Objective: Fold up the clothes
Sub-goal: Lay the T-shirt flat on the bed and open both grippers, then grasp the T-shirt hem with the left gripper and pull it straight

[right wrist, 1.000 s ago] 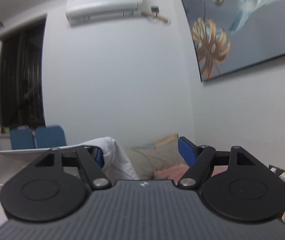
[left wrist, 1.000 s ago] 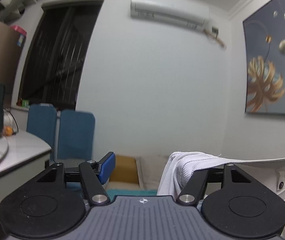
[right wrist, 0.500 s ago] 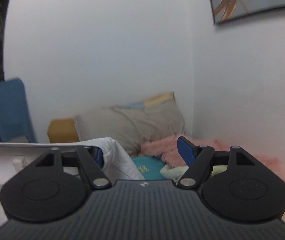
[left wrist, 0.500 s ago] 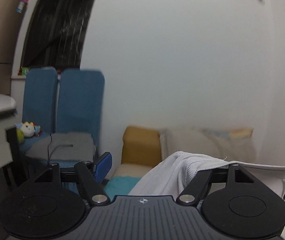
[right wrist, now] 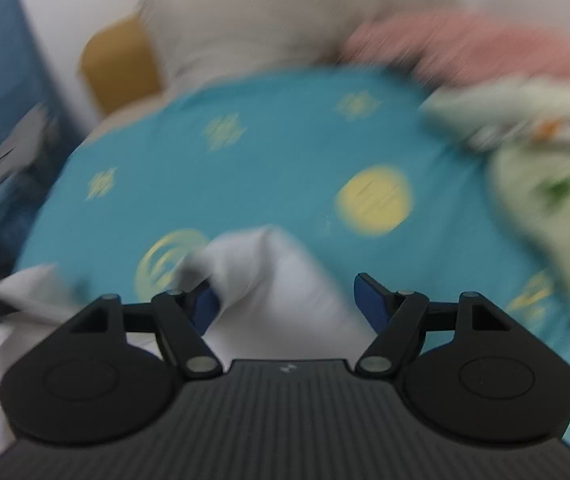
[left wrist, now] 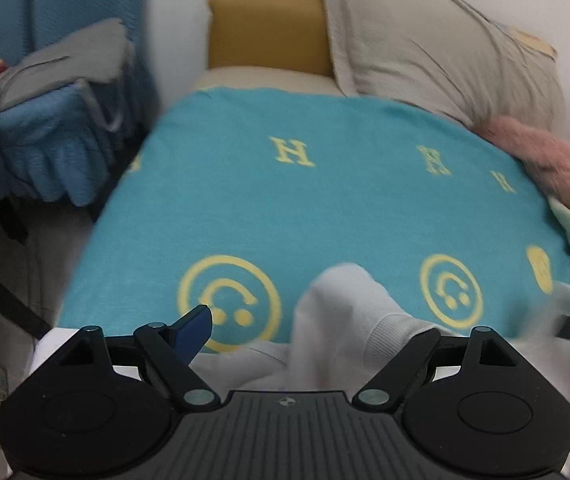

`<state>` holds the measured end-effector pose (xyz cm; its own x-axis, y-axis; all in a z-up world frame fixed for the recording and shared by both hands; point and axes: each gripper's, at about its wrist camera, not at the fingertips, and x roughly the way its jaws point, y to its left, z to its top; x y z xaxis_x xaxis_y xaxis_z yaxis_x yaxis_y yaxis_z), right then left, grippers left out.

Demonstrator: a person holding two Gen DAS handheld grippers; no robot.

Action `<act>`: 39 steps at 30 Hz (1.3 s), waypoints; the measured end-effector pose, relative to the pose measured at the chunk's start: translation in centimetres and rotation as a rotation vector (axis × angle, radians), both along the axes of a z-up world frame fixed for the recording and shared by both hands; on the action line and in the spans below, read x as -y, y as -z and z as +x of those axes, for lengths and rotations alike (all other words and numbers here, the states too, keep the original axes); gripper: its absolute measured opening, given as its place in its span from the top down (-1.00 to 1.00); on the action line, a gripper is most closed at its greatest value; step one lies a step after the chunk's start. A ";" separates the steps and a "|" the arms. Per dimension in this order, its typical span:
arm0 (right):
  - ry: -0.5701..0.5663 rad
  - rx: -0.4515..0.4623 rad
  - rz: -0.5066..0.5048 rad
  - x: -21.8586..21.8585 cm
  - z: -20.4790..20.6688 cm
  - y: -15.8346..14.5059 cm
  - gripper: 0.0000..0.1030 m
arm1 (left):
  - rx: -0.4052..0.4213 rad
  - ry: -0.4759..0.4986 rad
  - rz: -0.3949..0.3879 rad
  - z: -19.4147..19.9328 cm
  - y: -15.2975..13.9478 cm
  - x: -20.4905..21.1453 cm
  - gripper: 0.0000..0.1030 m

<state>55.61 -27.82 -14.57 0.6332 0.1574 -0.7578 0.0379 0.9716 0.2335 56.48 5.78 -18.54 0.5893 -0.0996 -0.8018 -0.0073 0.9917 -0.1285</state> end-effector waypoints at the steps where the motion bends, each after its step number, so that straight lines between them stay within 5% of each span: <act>1: -0.010 0.001 0.018 -0.3 -0.2 -0.3 -0.43 | 0.012 0.017 0.002 -0.3 -0.4 0.0 -0.77; 5: -0.017 0.022 0.064 -1.1 -2.8 -2.4 -0.50 | 0.053 0.063 0.038 -3.0 -2.4 0.6 -0.96; 10: 0.005 0.114 0.023 -2.0 -9.8 -5.5 -0.50 | 0.134 0.112 0.143 -9.0 -4.4 1.9 -0.96; 15: 0.076 0.173 -0.037 -2.2 -21.2 -7.6 -0.50 | 0.198 0.091 0.239 -14.2 -6.1 4.5 -0.97; 24: 0.107 0.166 0.136 -0.1 -41.2 -7.8 -0.51 | 0.230 -0.030 0.200 -18.2 -6.9 5.4 -0.99; 29: 0.119 0.153 0.138 0.1 -41.5 -4.4 -0.51 | 0.258 -0.054 0.200 -17.0 -6.7 5.3 -0.99; 34: 0.124 0.140 0.157 0.6 -38.4 -1.4 -0.50 | 0.335 -0.053 -0.005 -13.7 -8.4 5.4 -0.99; 39: 0.155 0.170 0.180 2.0 -36.9 0.2 -0.51 | 0.332 0.022 0.013 -6.6 -8.7 10.5 -0.94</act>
<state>18.67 -29.79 -14.74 0.7756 0.1707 -0.6078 0.1287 0.8998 0.4170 49.91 -4.68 -9.88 0.8166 -0.1061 -0.5673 0.0545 0.9927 -0.1072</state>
